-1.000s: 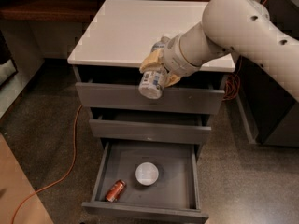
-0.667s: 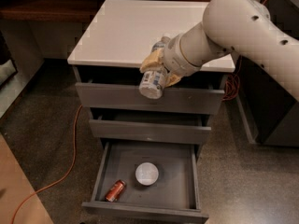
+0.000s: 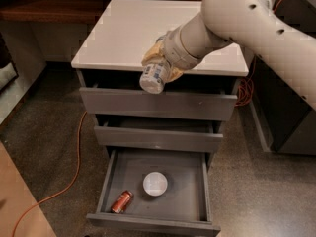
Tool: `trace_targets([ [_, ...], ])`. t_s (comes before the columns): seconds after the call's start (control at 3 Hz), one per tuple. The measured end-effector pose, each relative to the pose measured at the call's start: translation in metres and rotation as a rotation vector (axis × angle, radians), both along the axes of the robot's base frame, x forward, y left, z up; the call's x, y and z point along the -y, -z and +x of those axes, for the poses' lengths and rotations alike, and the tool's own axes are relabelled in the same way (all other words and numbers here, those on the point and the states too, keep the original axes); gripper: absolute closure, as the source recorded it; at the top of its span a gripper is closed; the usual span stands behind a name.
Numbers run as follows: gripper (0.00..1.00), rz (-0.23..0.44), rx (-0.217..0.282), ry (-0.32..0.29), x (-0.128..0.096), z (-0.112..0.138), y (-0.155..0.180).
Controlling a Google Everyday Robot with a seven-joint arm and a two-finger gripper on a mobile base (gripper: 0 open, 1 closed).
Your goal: Pick blue plastic bottle from bottom drawer and place on counter
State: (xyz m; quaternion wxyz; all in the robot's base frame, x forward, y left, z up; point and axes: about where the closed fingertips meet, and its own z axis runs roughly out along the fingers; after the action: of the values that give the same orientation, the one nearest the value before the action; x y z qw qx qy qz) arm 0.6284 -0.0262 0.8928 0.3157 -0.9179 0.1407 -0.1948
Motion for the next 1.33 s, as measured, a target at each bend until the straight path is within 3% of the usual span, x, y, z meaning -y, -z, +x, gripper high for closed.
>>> trace_targets([
  [1.0, 1.0, -0.003, -0.042, 0.107, -0.003, 0.062, -0.013],
  [1.33, 1.0, 0.036, -0.095, 0.158, 0.007, 0.082, -0.005],
])
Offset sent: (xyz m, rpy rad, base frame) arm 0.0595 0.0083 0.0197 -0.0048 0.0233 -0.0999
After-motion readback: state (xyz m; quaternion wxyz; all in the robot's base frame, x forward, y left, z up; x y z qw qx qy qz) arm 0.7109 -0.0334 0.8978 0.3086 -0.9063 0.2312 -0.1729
